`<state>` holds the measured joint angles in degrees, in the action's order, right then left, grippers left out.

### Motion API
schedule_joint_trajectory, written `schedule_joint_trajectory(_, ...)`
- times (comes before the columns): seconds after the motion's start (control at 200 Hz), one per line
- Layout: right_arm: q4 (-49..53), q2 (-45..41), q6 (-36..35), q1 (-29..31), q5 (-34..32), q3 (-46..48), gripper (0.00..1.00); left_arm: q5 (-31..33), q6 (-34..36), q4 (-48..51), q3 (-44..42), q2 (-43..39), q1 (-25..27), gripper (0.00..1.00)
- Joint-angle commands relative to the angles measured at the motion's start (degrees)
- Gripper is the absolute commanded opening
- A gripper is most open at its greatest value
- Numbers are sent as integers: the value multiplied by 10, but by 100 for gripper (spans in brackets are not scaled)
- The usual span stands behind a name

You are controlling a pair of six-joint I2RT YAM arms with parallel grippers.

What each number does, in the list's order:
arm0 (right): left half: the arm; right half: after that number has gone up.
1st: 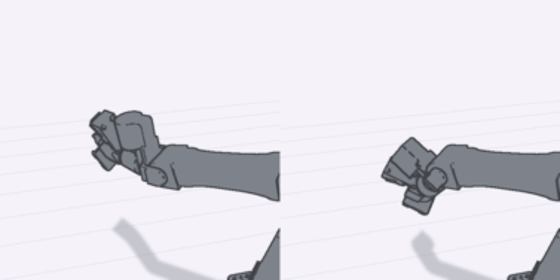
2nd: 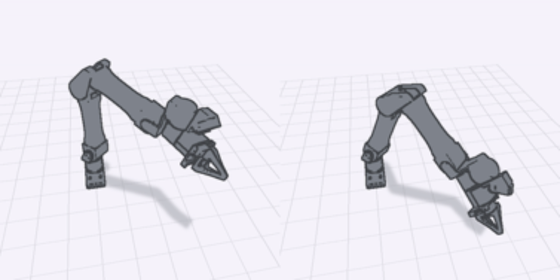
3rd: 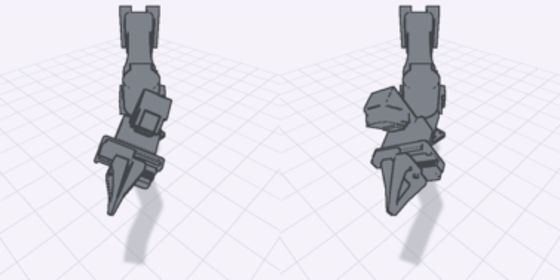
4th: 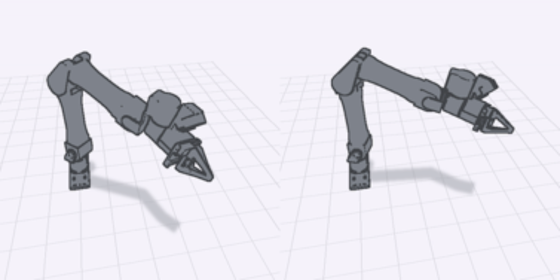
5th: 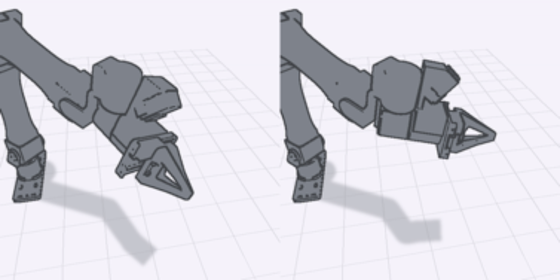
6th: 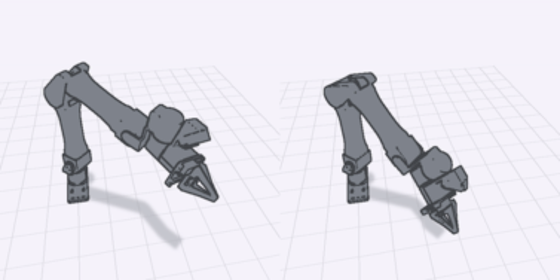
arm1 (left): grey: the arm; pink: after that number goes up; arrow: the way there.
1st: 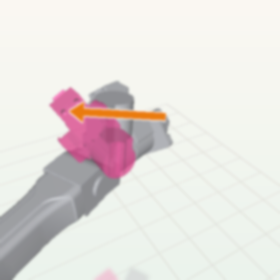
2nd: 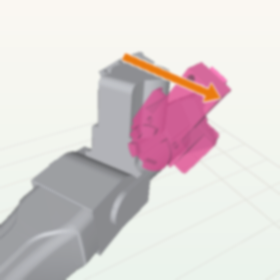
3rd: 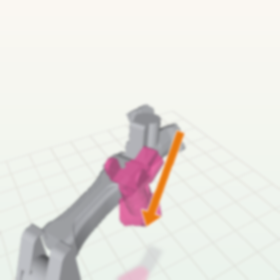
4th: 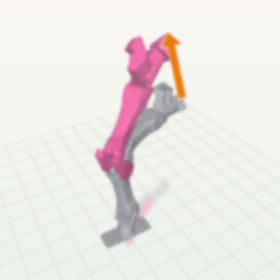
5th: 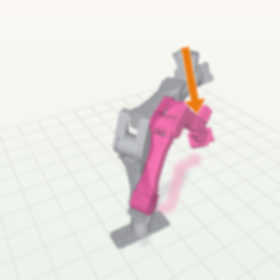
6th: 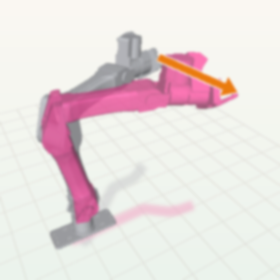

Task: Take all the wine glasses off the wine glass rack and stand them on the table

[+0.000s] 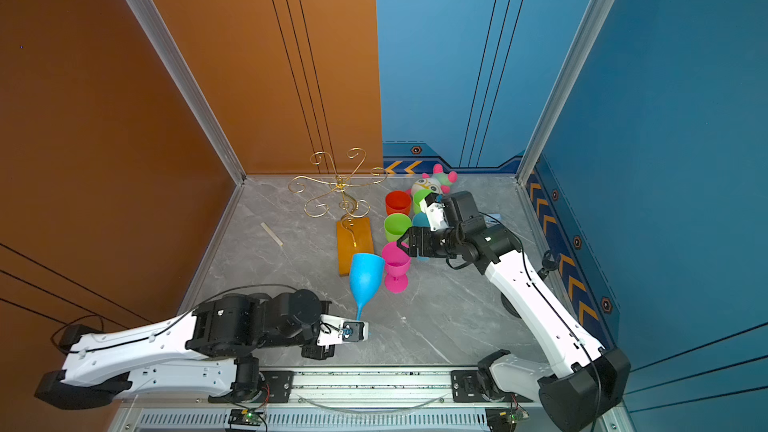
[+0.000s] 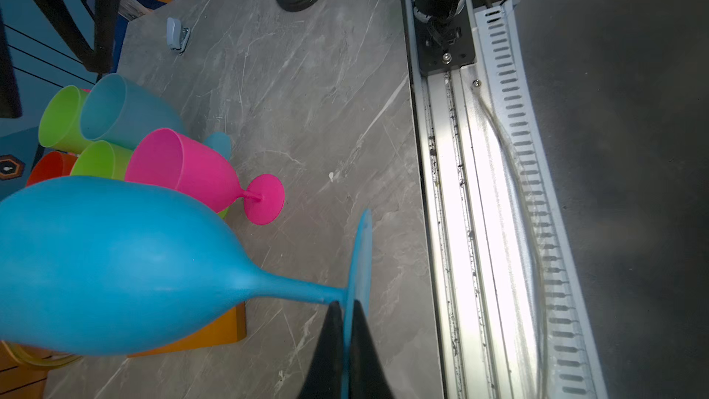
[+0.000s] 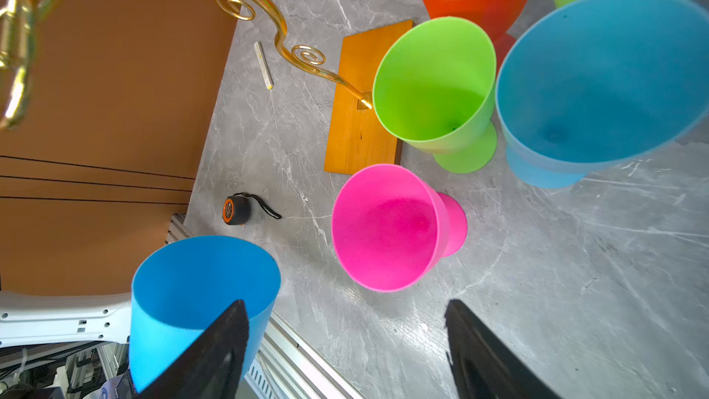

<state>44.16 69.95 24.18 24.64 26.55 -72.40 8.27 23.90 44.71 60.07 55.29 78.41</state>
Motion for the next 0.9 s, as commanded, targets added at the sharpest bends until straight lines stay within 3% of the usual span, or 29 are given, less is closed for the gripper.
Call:
schedule_joint_trajectory(0.0, 11, 6, -11, 4, 14, -34, 81, 91, 58, -11, -7, -12, 13, 0)
schedule_joint_trajectory(0.2, 10, 30, -25, 30, 72, -59, 80, 207, 125, -10, -43, -10, 43, 0)
schedule_joint_trajectory(0.325, 9, 39, -27, 48, 71, -73, 79, 268, 178, -10, -64, -10, 61, 0)
schedule_joint_trajectory(0.896, 7, 83, -34, 92, 94, -96, 76, 383, 264, -13, -89, -16, 84, 0)
